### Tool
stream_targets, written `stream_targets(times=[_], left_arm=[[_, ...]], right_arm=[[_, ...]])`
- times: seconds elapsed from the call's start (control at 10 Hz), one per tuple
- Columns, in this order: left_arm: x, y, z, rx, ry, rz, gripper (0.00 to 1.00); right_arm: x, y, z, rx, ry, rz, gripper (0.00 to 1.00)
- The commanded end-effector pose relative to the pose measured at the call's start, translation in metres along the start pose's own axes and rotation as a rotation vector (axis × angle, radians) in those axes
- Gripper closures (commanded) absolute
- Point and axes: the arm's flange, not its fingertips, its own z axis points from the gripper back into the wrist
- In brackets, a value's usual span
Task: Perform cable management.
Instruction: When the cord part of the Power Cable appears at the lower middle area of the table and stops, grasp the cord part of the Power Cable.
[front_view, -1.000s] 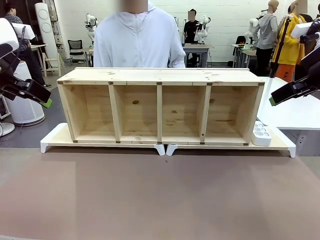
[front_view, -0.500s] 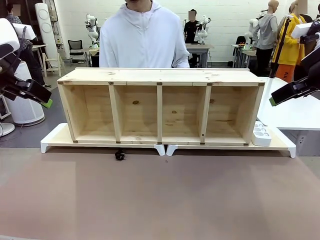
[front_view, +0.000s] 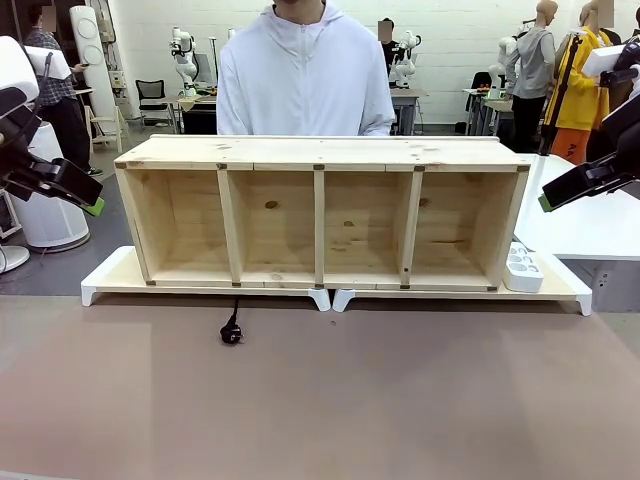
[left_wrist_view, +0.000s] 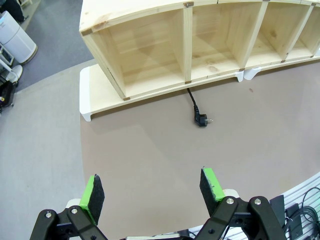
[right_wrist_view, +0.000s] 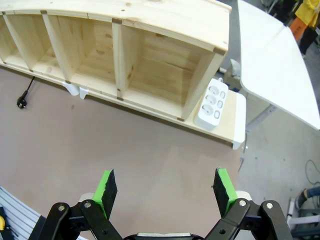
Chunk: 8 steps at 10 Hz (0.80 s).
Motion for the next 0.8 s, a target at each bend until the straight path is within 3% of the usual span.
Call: stream_targets(times=[0.0,0.7], left_arm=[[0.002,-0.0009,-0.0011,0.0,-0.01,-0.002,0.0],[0.002,-0.0009,-0.0011,0.0,-0.01,-0.002,0.0]], right_arm=[[0.0004,-0.0012,0.0001,-0.005,-0.004,-0.002,0.0],[0.0004,-0.0012,0.0001,-0.005,-0.004,-0.002,0.0]])
